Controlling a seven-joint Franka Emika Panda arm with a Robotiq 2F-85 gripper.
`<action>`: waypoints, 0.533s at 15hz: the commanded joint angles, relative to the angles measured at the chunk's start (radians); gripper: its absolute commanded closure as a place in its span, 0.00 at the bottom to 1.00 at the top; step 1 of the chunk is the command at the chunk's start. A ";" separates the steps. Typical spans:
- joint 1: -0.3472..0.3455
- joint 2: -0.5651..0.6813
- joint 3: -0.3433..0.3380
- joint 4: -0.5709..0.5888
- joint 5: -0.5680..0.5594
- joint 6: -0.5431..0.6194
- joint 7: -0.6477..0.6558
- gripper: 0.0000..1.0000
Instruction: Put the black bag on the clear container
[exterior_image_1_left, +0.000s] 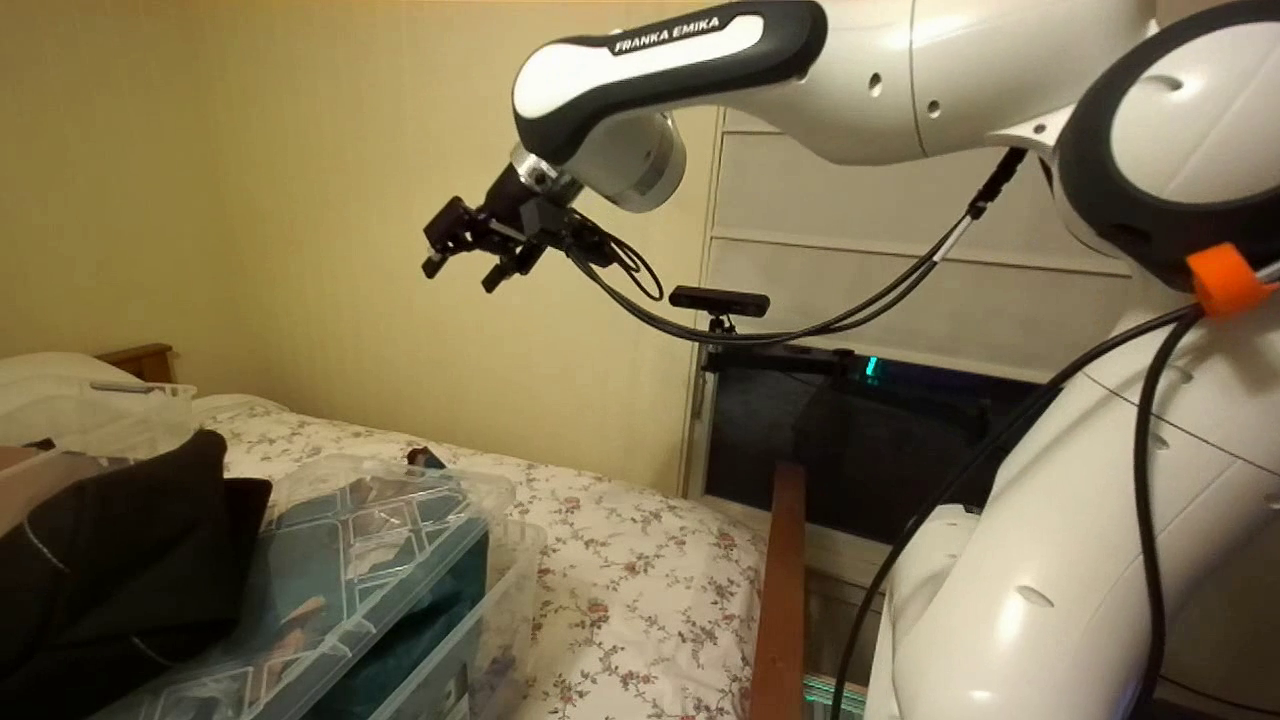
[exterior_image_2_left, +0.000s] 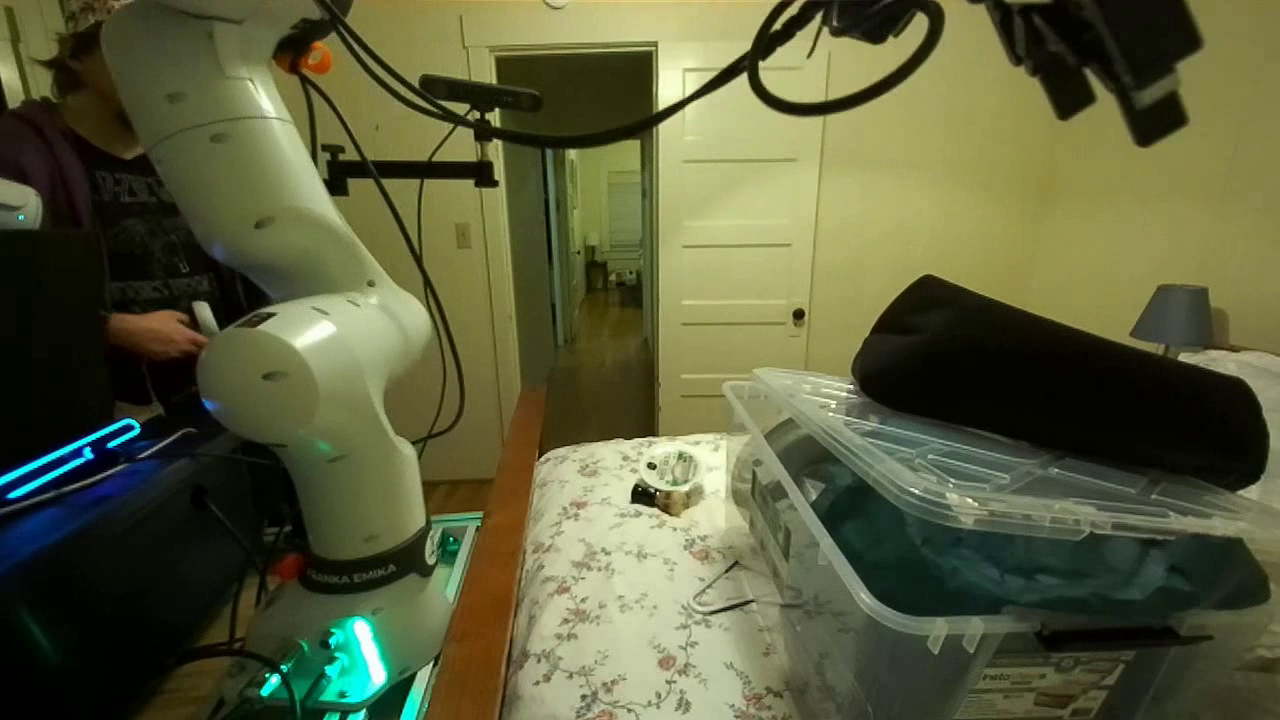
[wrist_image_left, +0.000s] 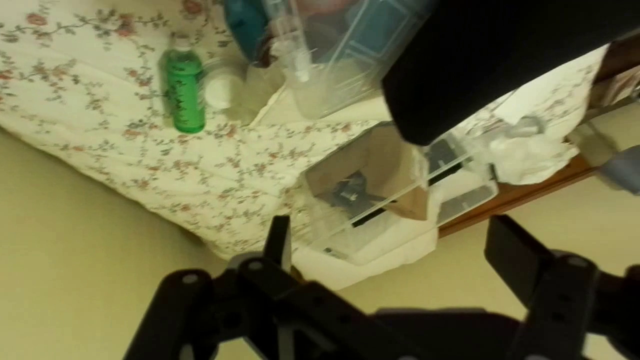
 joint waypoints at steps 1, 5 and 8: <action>0.100 -0.085 0.008 -0.001 0.089 -0.125 -0.061 0.00; 0.208 -0.108 0.030 0.029 0.139 -0.185 -0.158 0.00; 0.203 -0.101 0.047 0.022 0.111 -0.153 -0.127 0.00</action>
